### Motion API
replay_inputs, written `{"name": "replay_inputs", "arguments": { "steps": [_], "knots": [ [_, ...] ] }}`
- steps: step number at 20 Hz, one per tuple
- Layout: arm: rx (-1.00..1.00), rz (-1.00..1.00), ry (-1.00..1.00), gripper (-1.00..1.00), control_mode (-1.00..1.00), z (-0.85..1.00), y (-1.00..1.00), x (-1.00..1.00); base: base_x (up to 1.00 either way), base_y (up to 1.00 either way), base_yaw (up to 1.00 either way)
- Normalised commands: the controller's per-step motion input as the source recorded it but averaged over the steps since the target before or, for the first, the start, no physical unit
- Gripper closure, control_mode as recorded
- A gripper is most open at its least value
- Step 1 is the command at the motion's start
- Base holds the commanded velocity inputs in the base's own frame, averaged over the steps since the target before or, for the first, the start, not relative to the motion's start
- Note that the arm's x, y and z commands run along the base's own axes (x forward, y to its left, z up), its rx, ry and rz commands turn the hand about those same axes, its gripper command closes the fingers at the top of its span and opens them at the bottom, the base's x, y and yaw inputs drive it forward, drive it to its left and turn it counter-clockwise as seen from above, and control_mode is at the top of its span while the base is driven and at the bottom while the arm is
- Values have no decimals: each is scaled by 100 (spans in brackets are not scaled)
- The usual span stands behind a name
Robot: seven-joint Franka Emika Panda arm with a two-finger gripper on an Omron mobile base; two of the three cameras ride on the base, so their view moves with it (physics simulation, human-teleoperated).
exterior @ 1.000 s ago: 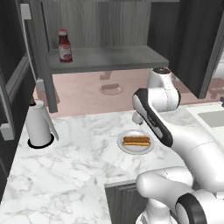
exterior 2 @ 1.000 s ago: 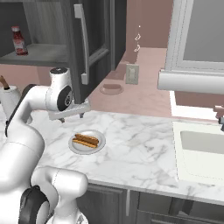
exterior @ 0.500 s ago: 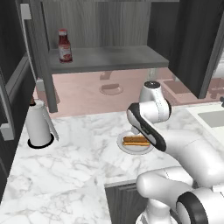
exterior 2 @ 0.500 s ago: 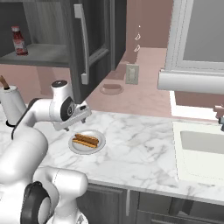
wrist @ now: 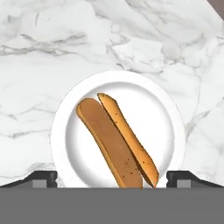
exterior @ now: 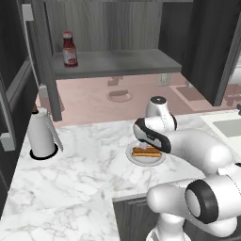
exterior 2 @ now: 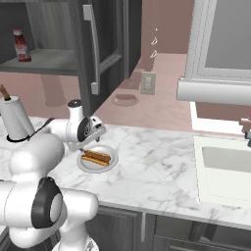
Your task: Move the hot dog bun to the plate on the dining table and place the condiment next to that plate. Then navigate to the fridge and take the sausage and place it on the plate as well.
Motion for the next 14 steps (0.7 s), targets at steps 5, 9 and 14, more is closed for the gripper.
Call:
{"name": "replay_inputs", "arguments": {
  "steps": [5, 9, 14],
  "knots": [
    [0, 0, 5, -100, -100, -38, 0, 20, 0, 0, 0],
    [-1, 0, 0, -100, -100, -38, 0, 0, 0, 0, 0],
    [-3, 0, 1, -100, -100, -29, 0, 0, 0, 0, 0]
  ]
}}
